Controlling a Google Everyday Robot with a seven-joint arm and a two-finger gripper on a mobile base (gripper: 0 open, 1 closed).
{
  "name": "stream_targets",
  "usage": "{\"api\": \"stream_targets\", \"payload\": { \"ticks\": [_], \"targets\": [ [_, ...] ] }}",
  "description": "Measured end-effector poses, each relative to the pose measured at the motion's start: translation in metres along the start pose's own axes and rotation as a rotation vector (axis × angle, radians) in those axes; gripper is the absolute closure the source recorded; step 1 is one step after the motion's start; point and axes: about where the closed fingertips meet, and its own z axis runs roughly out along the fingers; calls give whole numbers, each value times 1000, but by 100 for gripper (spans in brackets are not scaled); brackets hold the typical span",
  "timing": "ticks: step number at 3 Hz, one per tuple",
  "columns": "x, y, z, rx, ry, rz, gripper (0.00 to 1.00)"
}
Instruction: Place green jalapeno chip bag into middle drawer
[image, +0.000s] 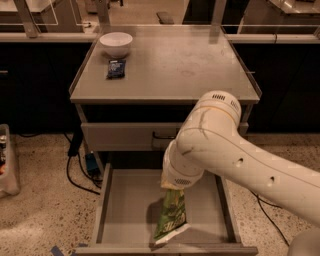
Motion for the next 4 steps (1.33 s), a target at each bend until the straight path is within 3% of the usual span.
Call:
{"api": "stream_targets", "payload": {
  "ticks": [1,2,3,4],
  "targets": [
    [20,21,69,-106,15,36,100],
    [27,36,133,-163,42,55,100],
    [24,19,176,-159,56,32,100],
    [26,-9,199,-148,78,6,100]
  ]
}}
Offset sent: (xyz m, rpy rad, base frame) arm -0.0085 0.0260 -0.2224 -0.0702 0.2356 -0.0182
